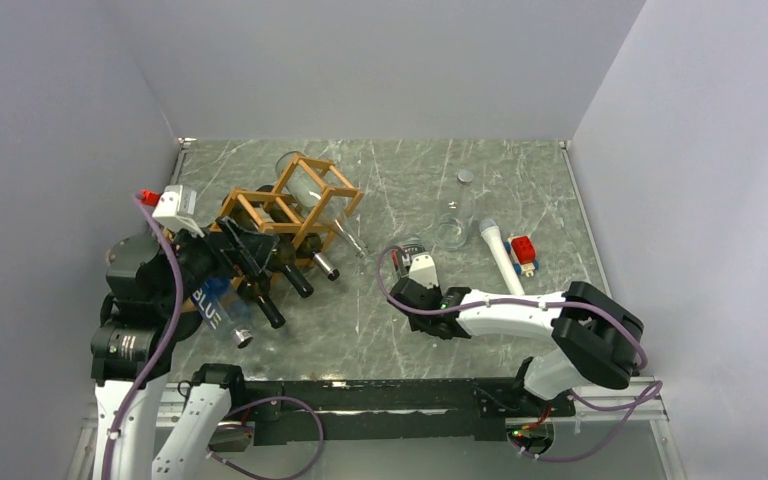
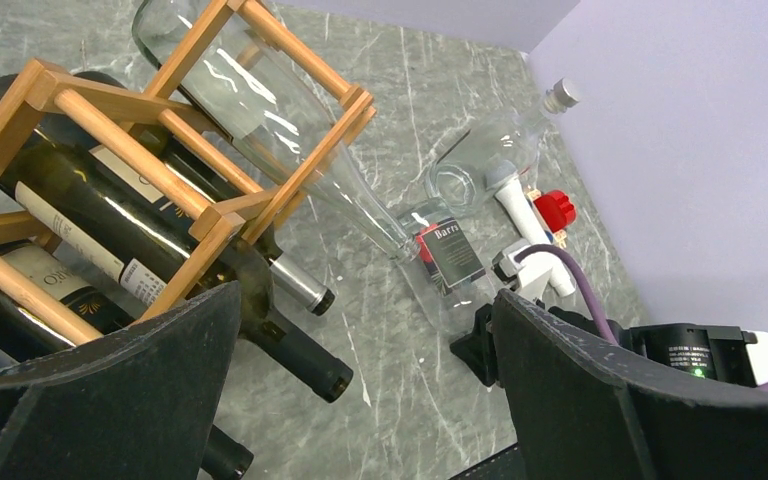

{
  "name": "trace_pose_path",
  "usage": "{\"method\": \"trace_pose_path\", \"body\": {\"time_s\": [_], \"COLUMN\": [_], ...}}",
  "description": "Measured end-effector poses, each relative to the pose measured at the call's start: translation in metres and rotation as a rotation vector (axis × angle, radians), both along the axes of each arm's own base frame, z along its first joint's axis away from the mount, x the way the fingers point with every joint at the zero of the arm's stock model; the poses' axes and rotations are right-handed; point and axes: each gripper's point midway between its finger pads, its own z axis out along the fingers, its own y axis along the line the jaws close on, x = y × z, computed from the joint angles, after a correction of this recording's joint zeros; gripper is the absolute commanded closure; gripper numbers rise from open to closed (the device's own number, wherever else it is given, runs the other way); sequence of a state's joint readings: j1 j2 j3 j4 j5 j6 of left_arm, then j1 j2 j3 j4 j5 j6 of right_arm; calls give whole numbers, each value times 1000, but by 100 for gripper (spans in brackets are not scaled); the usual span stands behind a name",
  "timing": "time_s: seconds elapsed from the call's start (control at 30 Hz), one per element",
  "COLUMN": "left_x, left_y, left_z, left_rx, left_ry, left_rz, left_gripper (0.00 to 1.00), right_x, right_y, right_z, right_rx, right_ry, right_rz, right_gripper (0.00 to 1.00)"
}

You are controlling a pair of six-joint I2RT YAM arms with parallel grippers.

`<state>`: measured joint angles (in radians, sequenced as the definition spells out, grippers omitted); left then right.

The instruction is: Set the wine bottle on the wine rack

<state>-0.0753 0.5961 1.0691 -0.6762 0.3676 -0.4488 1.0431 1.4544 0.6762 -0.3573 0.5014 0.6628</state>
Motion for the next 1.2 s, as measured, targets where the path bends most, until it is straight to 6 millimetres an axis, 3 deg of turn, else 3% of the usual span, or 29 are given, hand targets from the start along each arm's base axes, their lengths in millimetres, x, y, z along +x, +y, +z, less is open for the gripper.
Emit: {"method": "trace_pose_path", "body": {"time_s": [0.07,0.3,0.53,0.97,1.2], "left_x": [-5,-19,-20,-24,-29], "left_y": [1,3,4,4,5], "left_z": [3,12,10,16,25], "left_rx": [-1,-6,-10,-25,-28], "left_ry": [-16,-69,-51,-64,-87], "left_rz": [2,14,17,20,26], "left_gripper": [1,1,1,1,1], "right_x": [2,2,-13,-25,-23], "right_y": [1,-2,-23,-29,-17], "right_z": [0,3,26,99,149], "right_rx": [9,13,5,155,219], "right_ry": [-8,-17,1,-90,-152], "right_rz": [-17,-25,-16,36,125], "right_gripper": [100,100,100,100,100]}}
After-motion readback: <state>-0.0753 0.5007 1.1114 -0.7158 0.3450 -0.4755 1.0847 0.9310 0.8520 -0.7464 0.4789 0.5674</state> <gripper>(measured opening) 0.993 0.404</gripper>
